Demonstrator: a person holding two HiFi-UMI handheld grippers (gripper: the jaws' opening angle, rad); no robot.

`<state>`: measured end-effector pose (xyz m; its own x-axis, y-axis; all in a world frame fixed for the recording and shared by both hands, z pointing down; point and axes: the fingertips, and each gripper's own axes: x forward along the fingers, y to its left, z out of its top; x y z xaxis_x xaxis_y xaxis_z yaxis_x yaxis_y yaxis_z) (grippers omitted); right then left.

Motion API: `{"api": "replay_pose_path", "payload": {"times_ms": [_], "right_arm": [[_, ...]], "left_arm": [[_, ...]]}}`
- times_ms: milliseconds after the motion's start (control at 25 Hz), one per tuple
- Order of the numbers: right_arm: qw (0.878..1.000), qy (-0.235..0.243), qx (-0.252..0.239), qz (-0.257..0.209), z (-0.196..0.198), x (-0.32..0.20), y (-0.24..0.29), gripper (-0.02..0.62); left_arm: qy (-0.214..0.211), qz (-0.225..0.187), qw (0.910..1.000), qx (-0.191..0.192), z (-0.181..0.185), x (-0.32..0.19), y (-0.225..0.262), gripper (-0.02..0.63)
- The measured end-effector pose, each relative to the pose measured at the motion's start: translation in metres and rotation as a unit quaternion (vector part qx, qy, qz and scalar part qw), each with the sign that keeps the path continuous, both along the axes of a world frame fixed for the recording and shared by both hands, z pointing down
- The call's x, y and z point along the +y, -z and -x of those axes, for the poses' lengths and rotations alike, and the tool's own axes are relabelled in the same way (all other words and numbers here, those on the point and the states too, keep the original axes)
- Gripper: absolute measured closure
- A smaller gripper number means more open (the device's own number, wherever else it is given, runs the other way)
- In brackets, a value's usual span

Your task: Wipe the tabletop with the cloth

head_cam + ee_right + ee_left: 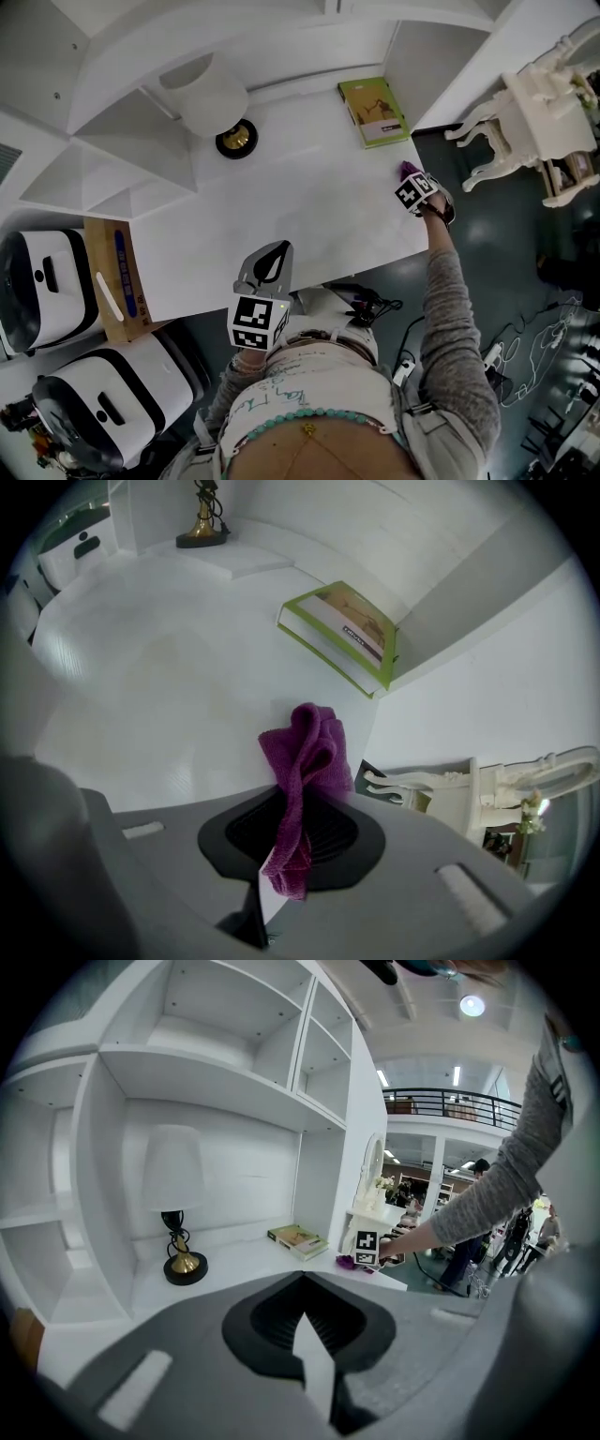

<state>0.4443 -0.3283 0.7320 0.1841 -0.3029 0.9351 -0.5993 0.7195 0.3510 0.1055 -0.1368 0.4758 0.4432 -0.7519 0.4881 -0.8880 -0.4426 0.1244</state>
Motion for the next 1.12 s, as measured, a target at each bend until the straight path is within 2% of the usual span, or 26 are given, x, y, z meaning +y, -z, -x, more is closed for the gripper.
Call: {"api": "replay_pose_path", "payload": {"times_ms": [160,360,760,1120], "right_arm": [[1.0,-0.008,-0.008,0.009,0.005,0.004,0.0,0.514],[0.999,-0.025,-0.03,0.01,0.014,0.006,0.0,0.515],[0.998,-0.039,-0.055,0.008,0.031,0.016,0.002,0.514],[0.997,-0.044,-0.058,0.017,0.043,0.023,0.002,0.514]], "left_arm": [[-0.005,-0.004,1.0,0.0,-0.006,0.003,0.002,0.604],[0.002,-0.007,0.9998,-0.017,-0.002,0.005,0.001,0.604],[0.006,-0.018,0.9997,-0.018,0.006,0.011,0.007,0.604],[0.015,-0.026,0.9995,-0.008,0.015,0.017,0.013,0.604]]}}
